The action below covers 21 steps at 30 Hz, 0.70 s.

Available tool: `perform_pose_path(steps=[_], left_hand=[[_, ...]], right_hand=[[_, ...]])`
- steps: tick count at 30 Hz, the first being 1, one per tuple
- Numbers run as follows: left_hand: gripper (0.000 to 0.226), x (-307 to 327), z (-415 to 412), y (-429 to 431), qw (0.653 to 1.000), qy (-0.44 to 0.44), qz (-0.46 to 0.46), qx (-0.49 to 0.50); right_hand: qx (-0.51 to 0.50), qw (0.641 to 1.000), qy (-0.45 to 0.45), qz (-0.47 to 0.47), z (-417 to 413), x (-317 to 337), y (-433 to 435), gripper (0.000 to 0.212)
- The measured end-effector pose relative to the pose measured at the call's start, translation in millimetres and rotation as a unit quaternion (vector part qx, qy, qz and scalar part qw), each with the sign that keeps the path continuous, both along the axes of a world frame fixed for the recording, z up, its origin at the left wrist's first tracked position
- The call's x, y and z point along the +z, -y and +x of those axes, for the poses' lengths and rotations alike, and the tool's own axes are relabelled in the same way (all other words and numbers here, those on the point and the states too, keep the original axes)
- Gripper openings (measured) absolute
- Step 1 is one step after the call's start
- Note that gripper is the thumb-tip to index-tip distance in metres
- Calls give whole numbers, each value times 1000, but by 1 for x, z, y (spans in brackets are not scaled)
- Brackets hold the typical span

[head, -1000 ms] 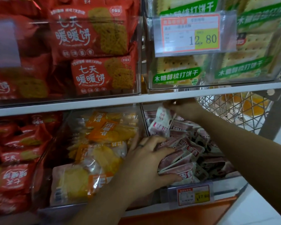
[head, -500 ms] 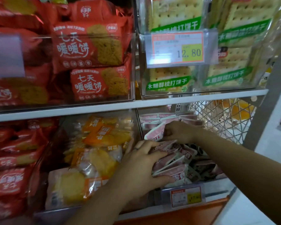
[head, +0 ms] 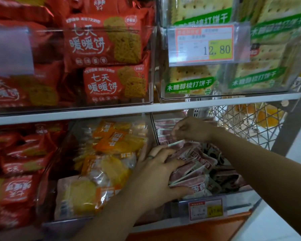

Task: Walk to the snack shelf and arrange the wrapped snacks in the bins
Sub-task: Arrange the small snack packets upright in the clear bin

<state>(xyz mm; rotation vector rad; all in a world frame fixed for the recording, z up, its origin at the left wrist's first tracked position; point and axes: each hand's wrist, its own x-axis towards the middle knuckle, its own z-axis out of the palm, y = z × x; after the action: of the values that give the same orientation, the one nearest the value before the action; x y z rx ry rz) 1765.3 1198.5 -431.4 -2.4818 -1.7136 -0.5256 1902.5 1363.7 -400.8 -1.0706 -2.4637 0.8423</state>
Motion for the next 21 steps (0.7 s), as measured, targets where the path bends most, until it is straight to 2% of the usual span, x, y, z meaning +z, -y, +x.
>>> perform_pose_path(steps=[2, 3, 5, 8, 11, 15, 19, 21], left_hand=[[72, -1, -1, -1, 1000, -14, 6, 3], [72, -1, -1, -2, 1000, -17, 11, 6], [75, 0, 0, -4, 999, -30, 2, 19], [85, 0, -1, -5, 996, -70, -5, 54], [87, 2, -1, -7, 994, -72, 2, 79], [76, 4, 0, -10, 994, -66, 15, 84], [69, 4, 3, -11, 994, -63, 13, 92], [72, 10, 6, -9, 993, -63, -6, 100]], right_hand=[[-19, 998, -37, -46, 14, 8, -1, 18], [-22, 999, -36, -35, 23, 13, -4, 20], [-8, 998, 58, 31, 35, 21, -6, 22], [18, 960, 270, 71, 40, 12, -2, 25], [5, 926, 372, 72, 37, -2, 2, 37], [17, 924, 379, 45, 36, -9, 8, 48], [33, 924, 380, 23, 34, -7, 6, 36], [37, 935, 352, 19, 38, -9, 3, 32]])
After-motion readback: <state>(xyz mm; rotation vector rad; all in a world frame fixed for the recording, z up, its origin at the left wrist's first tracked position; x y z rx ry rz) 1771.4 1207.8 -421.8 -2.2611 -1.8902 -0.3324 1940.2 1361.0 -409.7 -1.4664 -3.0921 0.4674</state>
